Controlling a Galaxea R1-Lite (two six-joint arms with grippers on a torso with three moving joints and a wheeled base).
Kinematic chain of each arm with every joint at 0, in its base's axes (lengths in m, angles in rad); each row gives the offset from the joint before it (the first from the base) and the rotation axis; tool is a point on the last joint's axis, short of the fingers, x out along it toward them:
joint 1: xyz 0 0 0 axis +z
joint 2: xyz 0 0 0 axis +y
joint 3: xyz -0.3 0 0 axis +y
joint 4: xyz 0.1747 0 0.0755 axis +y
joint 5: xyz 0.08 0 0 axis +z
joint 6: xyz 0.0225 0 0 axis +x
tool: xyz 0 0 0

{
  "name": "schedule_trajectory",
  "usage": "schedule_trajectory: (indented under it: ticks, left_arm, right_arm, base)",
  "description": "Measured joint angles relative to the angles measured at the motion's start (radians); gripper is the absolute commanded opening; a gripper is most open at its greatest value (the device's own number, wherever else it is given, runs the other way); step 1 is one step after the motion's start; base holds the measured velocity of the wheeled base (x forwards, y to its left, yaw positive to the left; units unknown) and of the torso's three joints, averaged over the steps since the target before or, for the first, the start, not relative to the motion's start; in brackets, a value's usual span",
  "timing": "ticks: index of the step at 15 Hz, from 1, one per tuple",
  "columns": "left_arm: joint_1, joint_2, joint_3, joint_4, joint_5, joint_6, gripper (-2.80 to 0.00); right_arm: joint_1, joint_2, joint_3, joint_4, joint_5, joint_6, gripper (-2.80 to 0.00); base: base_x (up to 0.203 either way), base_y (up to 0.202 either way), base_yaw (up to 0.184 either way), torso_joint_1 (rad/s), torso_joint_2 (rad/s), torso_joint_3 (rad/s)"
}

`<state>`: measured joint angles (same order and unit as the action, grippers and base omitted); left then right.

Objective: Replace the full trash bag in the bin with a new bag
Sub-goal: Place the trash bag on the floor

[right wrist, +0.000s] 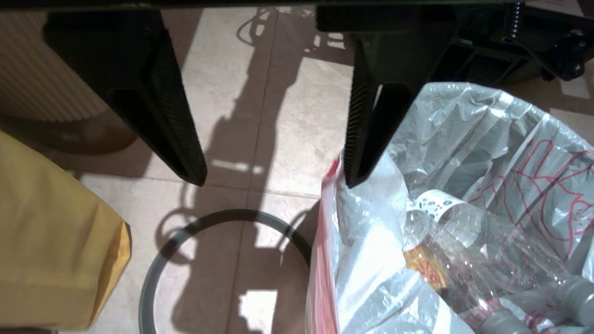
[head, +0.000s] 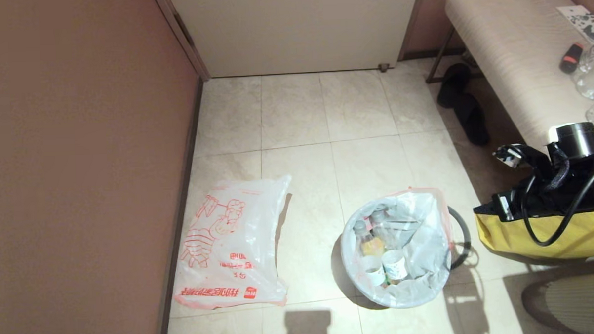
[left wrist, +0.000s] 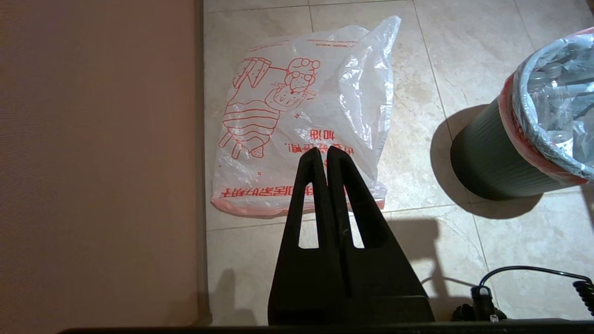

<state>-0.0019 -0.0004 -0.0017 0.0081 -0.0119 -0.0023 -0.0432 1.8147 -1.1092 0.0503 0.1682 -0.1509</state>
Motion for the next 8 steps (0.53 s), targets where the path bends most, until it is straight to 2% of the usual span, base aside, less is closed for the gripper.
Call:
schedule_trajectory:
  ticks: [3,8]
  left_arm:
    - [0.0,0.0,0.0,0.0,0.0,0.0,-2.8]
    - [0.0,0.0,0.0,0.0,0.0,0.0,-2.8]
  right_arm:
    - [-0.002,0.084,-0.044,-0.072,0.022,-0.008,0.0]
    - [0.016,0.224,-0.176,-0.086,0.074,-0.016,0.0]
  base:
    - [0.0,0.0,0.0,0.0,0.0,0.0]
    - [0.0,0.0,0.0,0.0,0.0,0.0]
